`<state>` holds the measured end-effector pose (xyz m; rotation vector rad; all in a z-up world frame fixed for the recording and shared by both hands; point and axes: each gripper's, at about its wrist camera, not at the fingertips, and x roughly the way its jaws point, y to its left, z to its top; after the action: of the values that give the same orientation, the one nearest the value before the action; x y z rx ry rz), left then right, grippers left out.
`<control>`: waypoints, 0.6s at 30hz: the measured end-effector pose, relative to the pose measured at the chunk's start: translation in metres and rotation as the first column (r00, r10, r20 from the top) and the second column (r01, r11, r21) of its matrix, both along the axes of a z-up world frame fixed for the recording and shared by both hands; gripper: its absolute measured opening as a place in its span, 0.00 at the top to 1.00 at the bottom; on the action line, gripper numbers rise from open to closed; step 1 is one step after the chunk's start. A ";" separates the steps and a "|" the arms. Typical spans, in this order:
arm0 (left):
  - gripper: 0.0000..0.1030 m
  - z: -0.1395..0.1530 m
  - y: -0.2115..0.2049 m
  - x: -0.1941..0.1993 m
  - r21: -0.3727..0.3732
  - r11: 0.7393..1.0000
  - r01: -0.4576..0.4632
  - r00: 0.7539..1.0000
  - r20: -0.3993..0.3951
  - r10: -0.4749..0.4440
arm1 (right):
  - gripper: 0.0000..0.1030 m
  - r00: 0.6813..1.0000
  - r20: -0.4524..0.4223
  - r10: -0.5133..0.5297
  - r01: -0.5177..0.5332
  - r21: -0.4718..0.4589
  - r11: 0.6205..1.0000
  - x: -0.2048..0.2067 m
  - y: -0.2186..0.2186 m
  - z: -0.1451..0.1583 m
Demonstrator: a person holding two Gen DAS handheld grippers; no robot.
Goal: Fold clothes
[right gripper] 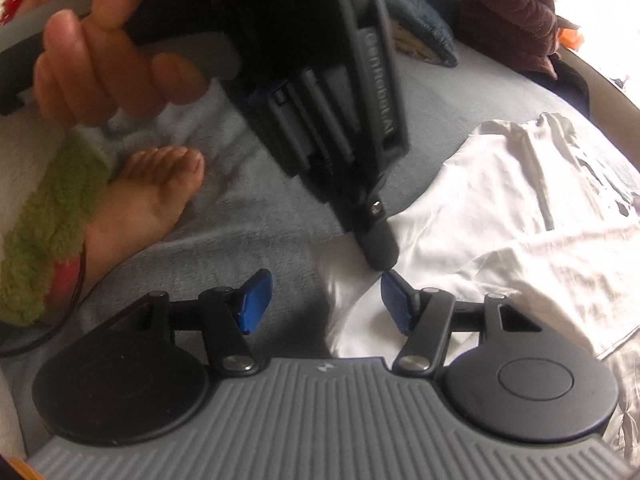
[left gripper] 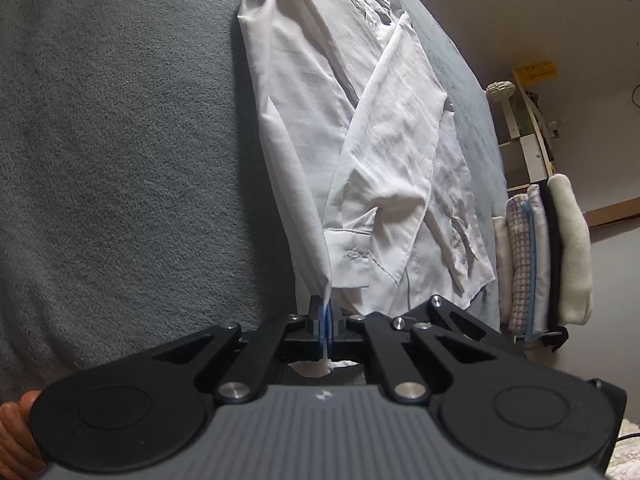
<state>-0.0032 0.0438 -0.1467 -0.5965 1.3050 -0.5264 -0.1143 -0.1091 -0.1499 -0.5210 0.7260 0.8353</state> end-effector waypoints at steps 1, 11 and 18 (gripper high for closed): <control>0.98 0.000 0.001 0.000 -0.011 1.000 -0.004 1.000 -0.002 0.004 | 0.45 1.000 0.005 -0.007 0.007 0.003 1.000 0.002 0.000 0.000; 0.97 -0.001 0.007 0.001 -0.078 0.996 -0.045 0.999 -0.001 0.045 | 0.95 0.997 -0.026 -0.079 0.080 0.047 0.996 0.018 -0.011 0.003; 0.50 -0.007 0.011 0.009 -0.108 0.985 -0.134 0.991 -0.015 0.133 | 0.98 0.997 0.004 -0.071 0.071 0.043 0.997 0.016 -0.013 0.007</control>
<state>0.0060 0.0548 -0.1540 -0.7714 1.2400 -0.4869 -0.0982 -0.1223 -0.1429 -0.4563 0.7165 0.7814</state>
